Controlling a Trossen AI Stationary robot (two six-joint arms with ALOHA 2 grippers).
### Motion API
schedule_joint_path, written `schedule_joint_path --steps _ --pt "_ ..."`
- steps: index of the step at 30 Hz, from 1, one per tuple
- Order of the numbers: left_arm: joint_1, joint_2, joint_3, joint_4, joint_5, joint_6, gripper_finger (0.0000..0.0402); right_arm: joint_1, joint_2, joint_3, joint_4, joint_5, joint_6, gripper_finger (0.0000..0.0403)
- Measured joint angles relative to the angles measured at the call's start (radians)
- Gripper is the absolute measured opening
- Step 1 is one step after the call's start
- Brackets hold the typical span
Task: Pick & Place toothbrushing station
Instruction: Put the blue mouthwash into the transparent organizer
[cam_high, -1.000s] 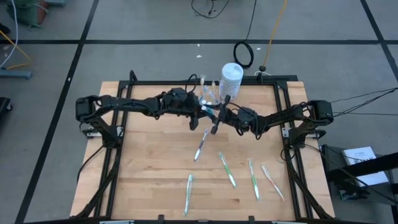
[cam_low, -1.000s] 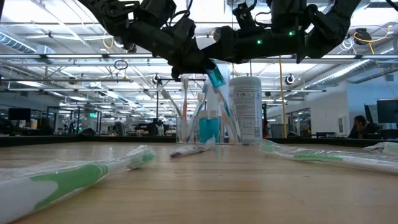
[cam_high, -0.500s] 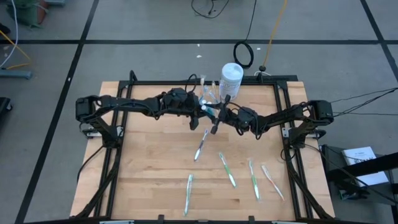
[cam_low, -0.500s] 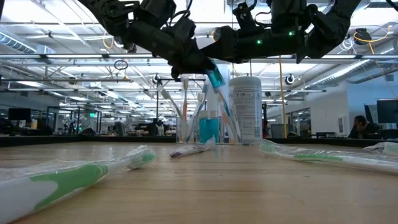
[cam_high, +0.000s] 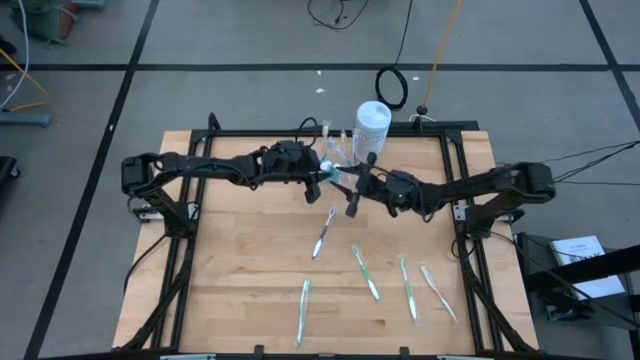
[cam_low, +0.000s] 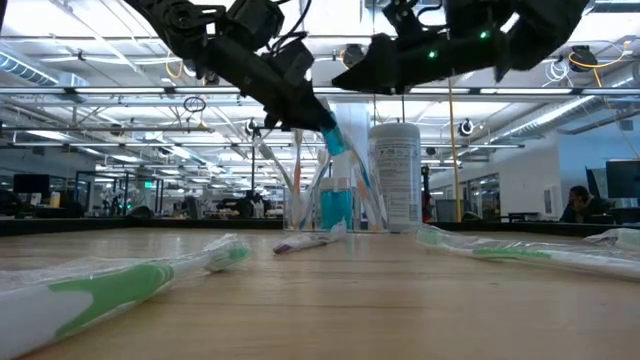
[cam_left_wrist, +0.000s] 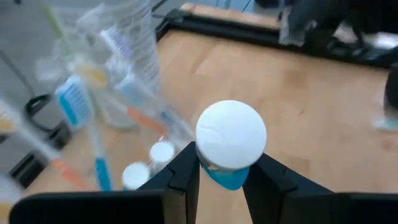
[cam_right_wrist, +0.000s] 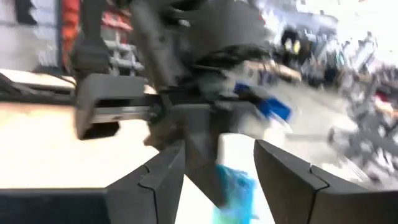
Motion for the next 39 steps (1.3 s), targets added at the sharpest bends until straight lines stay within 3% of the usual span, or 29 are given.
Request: schedule_joint_path --steps 4,8,13,20,27,34,39 --pt "0.000 0.000 0.000 -0.006 -0.088 0.018 0.0097 0.001 -0.119 0.001 -0.195 0.001 0.069 0.0192" --pt "0.002 0.000 0.000 -0.032 -0.101 0.034 0.0097 0.002 -0.198 -0.010 -0.288 0.001 0.134 0.0188" --pt "0.008 0.016 0.000 -0.083 -0.084 0.198 0.0097 0.002 -0.240 -0.044 -0.279 0.001 0.147 0.0186" --pt "0.038 0.080 0.008 0.015 -0.027 0.209 0.0097 0.002 -0.241 -0.058 -0.235 0.001 0.143 0.0185" --pt "0.061 0.083 0.064 -0.125 -0.032 0.231 0.0097 0.002 -0.240 -0.058 -0.241 0.001 0.137 0.0184" --pt "0.082 0.085 0.069 -0.108 -0.025 0.218 0.0097 0.007 -0.240 -0.058 -0.245 0.000 0.140 0.0183" --pt "0.076 0.093 0.068 -0.006 -0.028 0.231 0.0097 0.010 -0.240 -0.058 -0.245 0.000 0.140 0.0183"
